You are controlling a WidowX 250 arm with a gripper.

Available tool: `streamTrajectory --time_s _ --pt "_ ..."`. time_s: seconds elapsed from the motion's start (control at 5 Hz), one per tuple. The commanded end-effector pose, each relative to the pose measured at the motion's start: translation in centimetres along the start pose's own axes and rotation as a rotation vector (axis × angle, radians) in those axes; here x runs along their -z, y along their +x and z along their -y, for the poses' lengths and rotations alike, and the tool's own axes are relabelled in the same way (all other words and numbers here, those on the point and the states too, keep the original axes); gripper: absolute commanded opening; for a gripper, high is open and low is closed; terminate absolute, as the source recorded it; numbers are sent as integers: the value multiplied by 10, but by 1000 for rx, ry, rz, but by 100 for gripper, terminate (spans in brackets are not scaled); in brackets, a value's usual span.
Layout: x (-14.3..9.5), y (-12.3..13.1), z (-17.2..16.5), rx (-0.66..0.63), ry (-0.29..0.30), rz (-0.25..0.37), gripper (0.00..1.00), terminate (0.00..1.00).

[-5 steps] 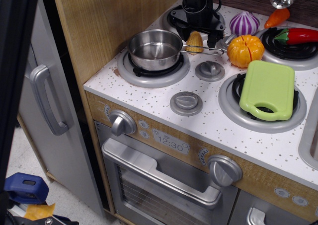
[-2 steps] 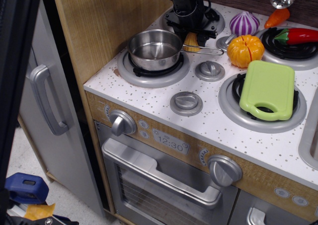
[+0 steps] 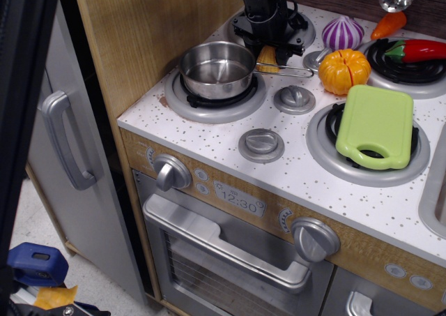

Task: Put corn in pan which is on stove

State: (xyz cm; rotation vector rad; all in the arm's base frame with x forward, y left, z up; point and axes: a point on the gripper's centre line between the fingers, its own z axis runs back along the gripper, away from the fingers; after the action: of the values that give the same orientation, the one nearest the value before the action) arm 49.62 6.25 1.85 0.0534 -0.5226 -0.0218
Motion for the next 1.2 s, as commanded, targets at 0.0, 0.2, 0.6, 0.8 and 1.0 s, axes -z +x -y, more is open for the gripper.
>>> streamTrajectory --time_s 0.0,0.2,0.6,0.8,1.0 --pt "-57 46 -11 89 78 105 0 0" --pt "-77 51 -10 86 115 93 0 0" --pt "-118 36 -15 57 199 76 0 0" --pt "-119 20 -18 17 185 56 0 0" --pt "-120 7 -23 4 185 55 0 0"
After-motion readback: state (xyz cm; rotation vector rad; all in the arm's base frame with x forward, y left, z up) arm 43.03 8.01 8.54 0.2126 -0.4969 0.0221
